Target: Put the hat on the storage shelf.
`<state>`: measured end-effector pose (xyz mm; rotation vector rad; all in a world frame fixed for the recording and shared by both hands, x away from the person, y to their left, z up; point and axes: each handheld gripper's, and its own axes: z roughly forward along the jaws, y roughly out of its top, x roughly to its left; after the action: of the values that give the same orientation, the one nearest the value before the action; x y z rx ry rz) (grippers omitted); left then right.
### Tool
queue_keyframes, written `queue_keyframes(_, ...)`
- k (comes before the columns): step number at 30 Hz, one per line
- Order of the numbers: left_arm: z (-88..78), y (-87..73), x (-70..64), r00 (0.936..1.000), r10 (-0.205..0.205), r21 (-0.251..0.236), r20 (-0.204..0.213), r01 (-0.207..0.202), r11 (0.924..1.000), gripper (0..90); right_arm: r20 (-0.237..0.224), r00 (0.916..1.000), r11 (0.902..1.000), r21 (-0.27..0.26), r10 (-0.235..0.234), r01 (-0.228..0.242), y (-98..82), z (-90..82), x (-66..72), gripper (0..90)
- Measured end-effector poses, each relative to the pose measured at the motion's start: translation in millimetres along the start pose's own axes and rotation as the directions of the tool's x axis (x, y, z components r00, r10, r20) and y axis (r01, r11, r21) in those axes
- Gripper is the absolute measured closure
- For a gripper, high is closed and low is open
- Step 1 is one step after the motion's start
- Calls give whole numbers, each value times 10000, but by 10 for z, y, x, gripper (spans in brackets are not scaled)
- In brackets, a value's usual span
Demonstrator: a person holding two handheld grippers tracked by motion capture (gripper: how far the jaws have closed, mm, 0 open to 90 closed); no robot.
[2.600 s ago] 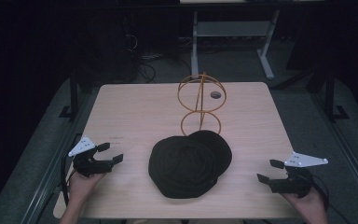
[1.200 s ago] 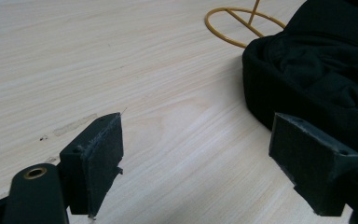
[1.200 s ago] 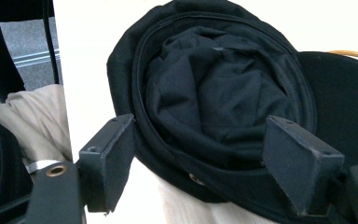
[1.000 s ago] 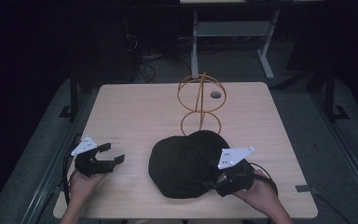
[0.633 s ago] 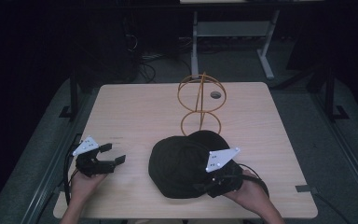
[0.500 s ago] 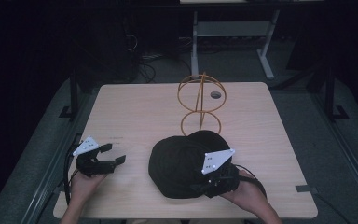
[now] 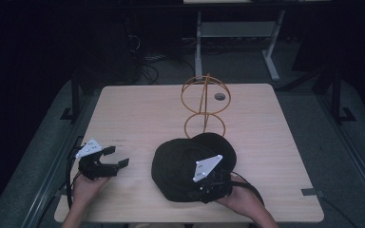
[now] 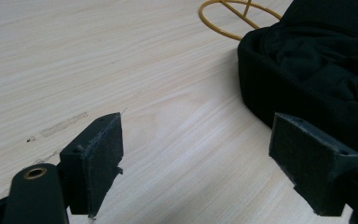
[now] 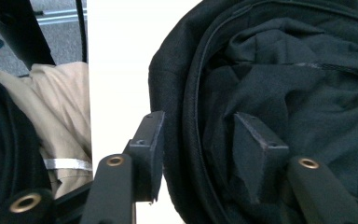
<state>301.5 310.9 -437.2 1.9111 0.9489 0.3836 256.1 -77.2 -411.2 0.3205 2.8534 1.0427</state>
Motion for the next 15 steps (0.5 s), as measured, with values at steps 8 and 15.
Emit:
queue_keyframes(8,1,5,0,10000,28,-4,37,-28,10000,174,132,9999,9985,546,-57,50,5,129,42,581)
queue_keyframes(15,-4,13,-2,10000,57,4,64,-57,10000,174,189,9998,9963,855,-55,38,-3,222,55,604)
